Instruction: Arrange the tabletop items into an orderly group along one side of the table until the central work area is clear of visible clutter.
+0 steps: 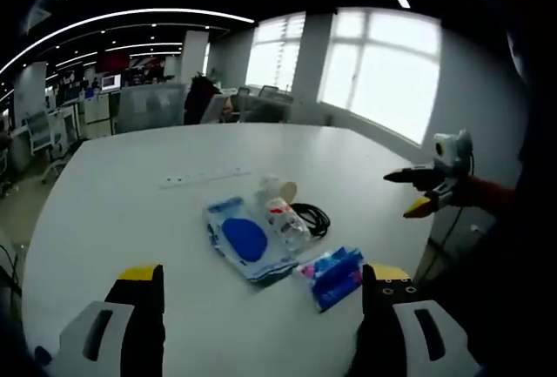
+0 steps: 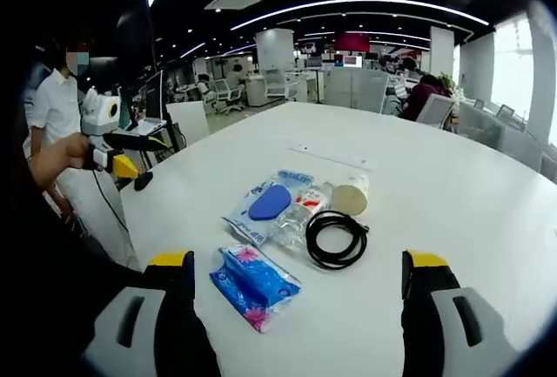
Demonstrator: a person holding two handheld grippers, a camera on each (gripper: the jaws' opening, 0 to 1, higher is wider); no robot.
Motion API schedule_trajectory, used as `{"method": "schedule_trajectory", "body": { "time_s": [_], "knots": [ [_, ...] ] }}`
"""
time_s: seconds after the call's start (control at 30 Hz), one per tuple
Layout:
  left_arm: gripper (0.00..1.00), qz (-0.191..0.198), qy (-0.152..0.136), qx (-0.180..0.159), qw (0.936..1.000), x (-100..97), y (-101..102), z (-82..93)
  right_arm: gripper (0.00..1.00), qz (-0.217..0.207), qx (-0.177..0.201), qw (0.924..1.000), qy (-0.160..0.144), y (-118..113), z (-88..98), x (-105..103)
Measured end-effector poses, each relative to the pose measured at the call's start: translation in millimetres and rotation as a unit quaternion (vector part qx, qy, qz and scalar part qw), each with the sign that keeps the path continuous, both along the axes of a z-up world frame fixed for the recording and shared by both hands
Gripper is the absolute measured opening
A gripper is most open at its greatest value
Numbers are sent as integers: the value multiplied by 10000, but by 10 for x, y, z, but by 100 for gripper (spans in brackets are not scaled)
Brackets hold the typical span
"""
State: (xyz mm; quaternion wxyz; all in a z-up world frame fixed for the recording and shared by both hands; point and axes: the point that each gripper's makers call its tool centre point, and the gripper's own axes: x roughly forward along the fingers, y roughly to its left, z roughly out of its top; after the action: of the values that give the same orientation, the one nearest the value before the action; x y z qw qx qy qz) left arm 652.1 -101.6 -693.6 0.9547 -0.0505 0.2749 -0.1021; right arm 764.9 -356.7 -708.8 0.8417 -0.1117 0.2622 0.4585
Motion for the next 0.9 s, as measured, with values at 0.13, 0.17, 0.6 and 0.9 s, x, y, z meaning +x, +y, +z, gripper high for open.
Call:
{"method": "schedule_trajectory", "body": {
  "time_s": [0.13,0.17,0.6,0.9],
  "knots": [
    [93,27,3,28,10000,-4,54,23,95,-19,9,10000,5,6,12,6],
    [93,33,-11,32,10000,-3,61,33,95,-21,15,10000,7,10,16,6],
    [92,120,-58,-1,9999,4,129,78,93,-92,80,9999,44,61,42,65],
    [90,112,-49,35,9999,15,149,88,92,-152,90,9998,26,58,55,85]
  ]
}}
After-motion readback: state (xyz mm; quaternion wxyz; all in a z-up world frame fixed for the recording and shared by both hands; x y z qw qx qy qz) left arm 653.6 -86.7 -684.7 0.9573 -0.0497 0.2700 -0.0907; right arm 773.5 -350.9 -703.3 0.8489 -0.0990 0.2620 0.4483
